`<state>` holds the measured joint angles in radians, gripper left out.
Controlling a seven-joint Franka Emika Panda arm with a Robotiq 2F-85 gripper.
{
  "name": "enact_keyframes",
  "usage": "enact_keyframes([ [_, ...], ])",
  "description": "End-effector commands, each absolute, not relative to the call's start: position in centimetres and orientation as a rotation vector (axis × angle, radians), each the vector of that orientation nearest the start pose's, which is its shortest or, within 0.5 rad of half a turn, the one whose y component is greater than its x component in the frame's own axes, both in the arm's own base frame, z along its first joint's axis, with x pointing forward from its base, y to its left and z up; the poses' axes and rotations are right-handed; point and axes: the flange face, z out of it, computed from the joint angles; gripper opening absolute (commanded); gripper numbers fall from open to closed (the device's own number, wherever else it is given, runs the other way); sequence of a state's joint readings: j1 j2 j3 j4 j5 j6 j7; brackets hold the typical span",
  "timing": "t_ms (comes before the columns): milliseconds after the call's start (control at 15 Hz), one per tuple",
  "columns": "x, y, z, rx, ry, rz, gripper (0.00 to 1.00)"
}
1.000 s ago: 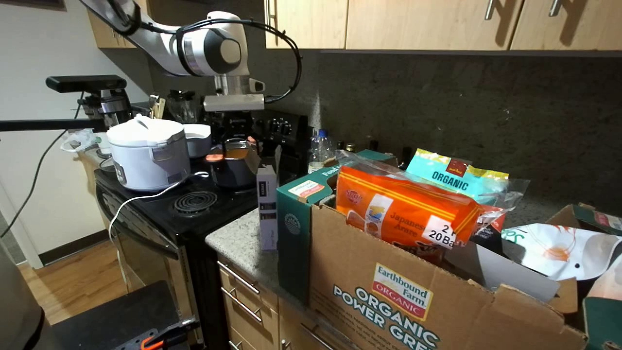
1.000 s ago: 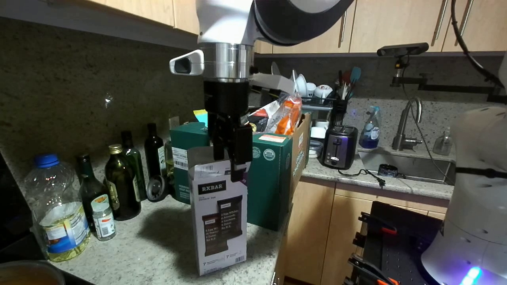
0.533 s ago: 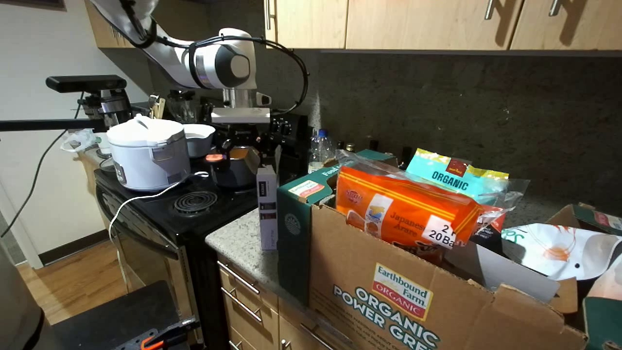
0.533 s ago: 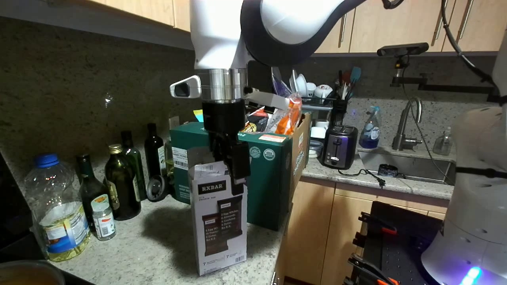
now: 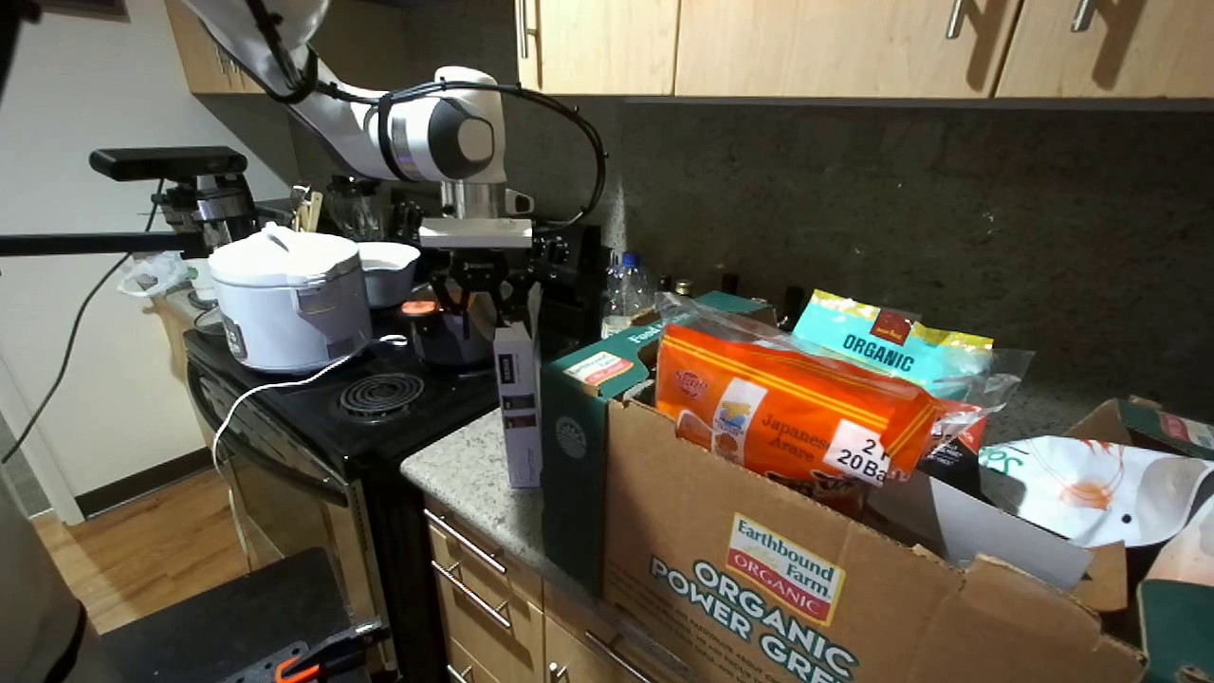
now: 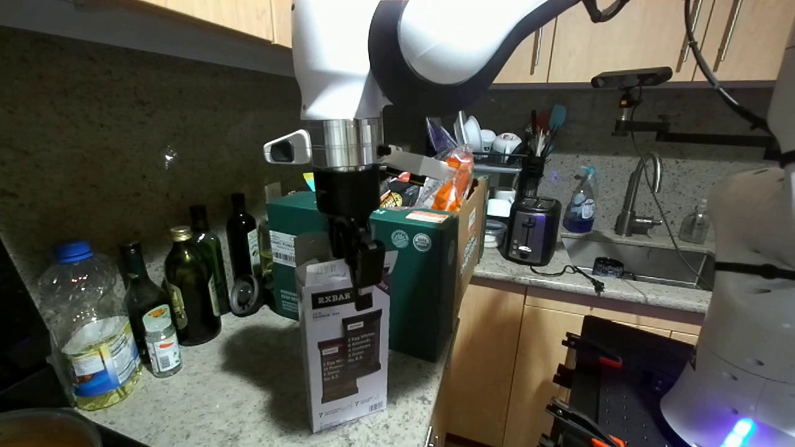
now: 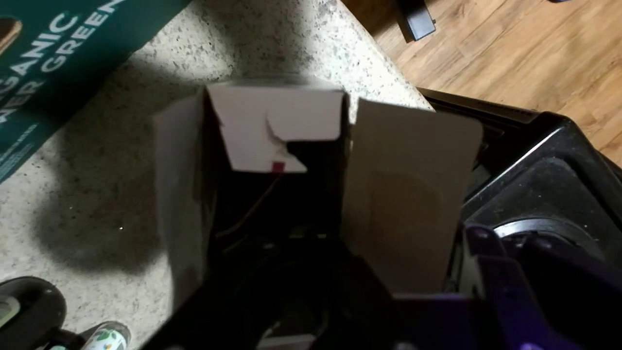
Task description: Put the white box in the green box
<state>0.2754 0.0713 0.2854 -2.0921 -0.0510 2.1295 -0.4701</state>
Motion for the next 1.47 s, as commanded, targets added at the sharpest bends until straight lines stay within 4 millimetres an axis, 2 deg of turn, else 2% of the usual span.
enact_keyframes([
  [0, 48.0, 29.0, 39.2, -2.731, -1.627, 0.024, 0.18],
  [133, 48.1, 28.8, 39.2, -2.735, -1.624, 0.022, 0.03],
  [267, 48.2, 28.7, 39.2, -2.738, -1.619, 0.021, 0.0],
  [667, 48.5, 28.3, 39.8, -2.755, -1.6, 0.006, 0.01],
  [1400, 48.2, 28.7, 43.0, -2.789, -1.583, -0.025, 0.0],
])
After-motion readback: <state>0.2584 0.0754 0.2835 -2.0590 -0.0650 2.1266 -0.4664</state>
